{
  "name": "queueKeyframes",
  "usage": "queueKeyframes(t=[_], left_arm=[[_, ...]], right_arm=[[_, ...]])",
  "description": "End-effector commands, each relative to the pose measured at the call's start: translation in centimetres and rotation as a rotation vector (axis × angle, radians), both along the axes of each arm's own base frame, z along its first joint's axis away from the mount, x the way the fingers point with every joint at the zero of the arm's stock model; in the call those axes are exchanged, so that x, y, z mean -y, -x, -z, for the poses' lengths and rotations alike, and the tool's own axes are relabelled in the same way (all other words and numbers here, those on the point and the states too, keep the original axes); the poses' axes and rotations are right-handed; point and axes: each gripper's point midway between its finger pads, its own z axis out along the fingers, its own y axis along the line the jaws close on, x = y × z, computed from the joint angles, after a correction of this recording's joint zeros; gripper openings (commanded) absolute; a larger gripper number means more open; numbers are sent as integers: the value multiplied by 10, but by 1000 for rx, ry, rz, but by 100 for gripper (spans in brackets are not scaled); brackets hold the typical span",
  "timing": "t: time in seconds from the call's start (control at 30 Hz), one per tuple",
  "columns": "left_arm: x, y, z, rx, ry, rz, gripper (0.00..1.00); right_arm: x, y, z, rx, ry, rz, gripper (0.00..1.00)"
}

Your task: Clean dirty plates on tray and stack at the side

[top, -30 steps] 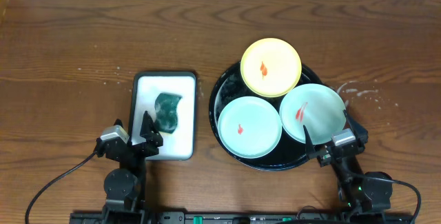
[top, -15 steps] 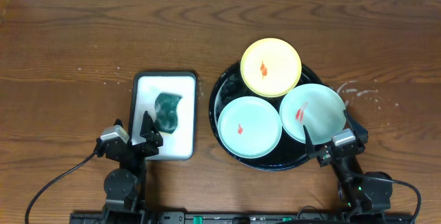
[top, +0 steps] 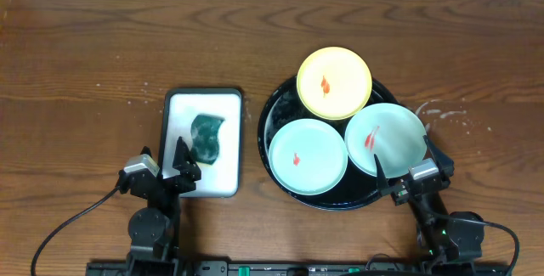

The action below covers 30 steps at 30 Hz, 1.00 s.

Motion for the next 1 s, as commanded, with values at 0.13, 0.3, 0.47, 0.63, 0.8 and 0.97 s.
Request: queueKeyframes(t=[0.13,0.3,0.47,0.63,0.8,0.97], left_arm=[[-2,1,16,-53,-20,-9,81],[-2,1,13,-40,-17,-9,81],[4,-2,-9,60,100,17,81],[11,4,-71,256,116,72,81],[18,6,-125,248,89,116,81],[33,-7,-171,47,44,189,81]], right_arm=[[-1,0,1,3,5,-2,99],[-6,2,-2,15,3,-36,99],[-8,2,-24,77,-87,-43,99],[-7,10,-71,150,-266,-62,99],[-11,20,-125,125,-261,-87,99],[-12,10,-162,-83,-248,-61,99]])
